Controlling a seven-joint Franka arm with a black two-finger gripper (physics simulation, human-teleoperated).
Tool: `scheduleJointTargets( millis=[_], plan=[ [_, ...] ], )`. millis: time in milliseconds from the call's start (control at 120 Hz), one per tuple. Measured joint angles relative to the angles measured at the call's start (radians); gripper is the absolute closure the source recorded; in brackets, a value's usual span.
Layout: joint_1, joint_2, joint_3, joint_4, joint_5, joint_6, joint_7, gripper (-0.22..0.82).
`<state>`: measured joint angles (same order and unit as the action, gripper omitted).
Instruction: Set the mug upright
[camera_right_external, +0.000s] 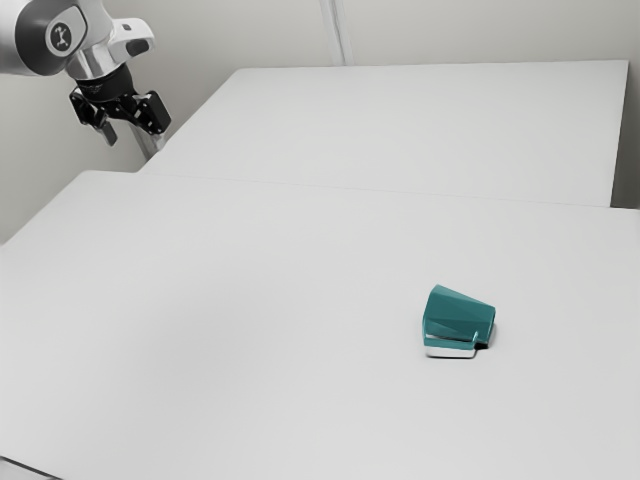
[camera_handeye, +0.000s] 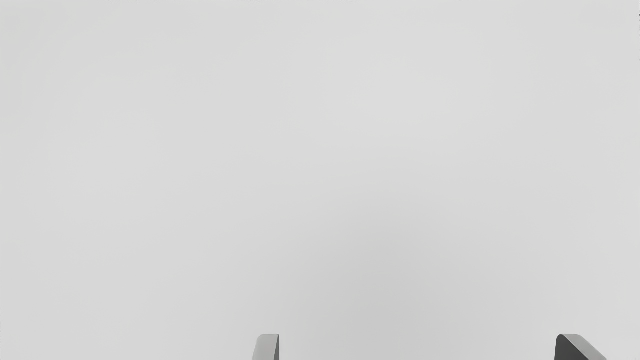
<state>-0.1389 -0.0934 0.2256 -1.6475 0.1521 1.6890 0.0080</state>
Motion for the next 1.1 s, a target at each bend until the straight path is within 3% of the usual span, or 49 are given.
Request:
scheduleJointTargets(
  millis=[425,775,1100],
  plan=[
    [0.003,0.036,-0.015,-0.044,-0.041,0.031,0.063,0.0],
    [-0.016,0.319,-0.037,-0.015,-0.544,0.141,0.092,0.0],
    [-0.103,0.438,-0.132,-0.115,-0.969,0.234,0.09,0.0]
  ],
)
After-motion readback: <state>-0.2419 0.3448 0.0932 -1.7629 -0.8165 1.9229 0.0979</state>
